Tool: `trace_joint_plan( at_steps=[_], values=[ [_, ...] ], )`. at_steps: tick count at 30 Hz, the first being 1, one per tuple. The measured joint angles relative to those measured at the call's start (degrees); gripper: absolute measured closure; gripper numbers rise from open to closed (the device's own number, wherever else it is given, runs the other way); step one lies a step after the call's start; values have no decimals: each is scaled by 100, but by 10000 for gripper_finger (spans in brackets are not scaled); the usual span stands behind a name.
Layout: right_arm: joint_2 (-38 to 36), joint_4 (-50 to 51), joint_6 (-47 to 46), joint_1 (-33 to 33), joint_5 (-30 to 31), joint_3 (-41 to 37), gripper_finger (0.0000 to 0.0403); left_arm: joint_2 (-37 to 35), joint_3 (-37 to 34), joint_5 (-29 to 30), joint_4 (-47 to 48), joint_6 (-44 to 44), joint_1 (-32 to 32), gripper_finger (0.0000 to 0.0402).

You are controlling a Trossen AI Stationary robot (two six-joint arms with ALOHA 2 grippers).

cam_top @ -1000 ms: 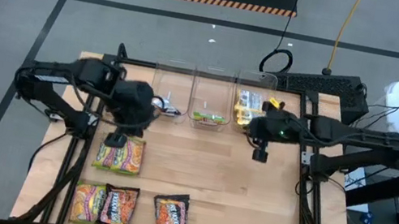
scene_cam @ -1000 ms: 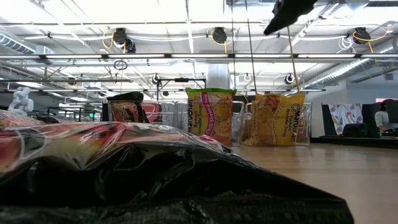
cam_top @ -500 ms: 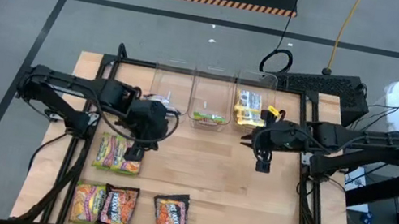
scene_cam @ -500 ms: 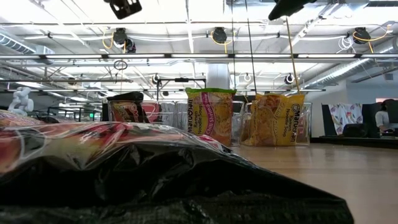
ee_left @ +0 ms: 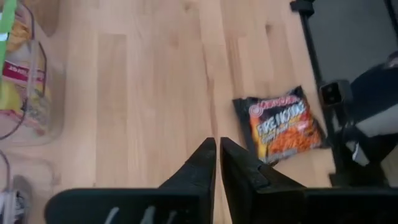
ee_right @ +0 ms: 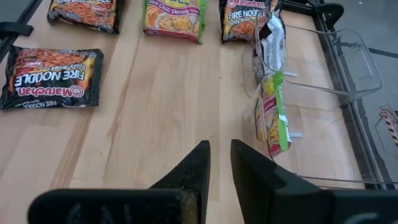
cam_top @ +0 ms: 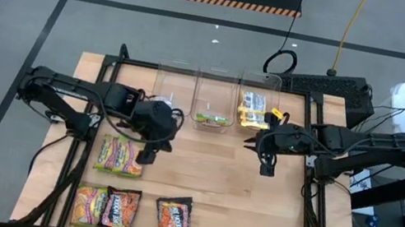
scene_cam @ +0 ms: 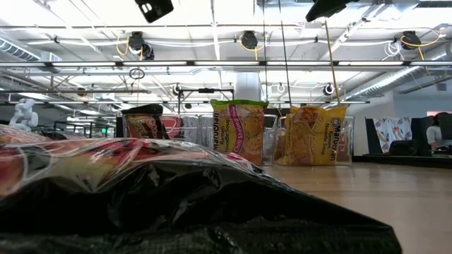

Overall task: Sort Maruchan noodles
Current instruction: Put the black noodle pack into the left transparent bin

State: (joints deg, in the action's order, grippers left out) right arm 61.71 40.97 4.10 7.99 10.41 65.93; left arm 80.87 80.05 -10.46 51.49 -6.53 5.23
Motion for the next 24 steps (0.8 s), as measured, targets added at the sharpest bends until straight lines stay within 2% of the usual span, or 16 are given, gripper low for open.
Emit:
trace_joint_plan(
  at_steps=[8,17,22,24],
  values=[
    [0,-7,0,0,0,0,342,675,2,-195,233,-366,17,341],
    [0,-48,0,0,0,0,342,1815,2,-391,218,424,192,334],
    [0,-48,0,0,0,2,342,2299,2,-1215,87,784,254,334],
    [0,-46,0,0,0,2,342,2486,2,-1372,-39,785,279,334]
  ],
)
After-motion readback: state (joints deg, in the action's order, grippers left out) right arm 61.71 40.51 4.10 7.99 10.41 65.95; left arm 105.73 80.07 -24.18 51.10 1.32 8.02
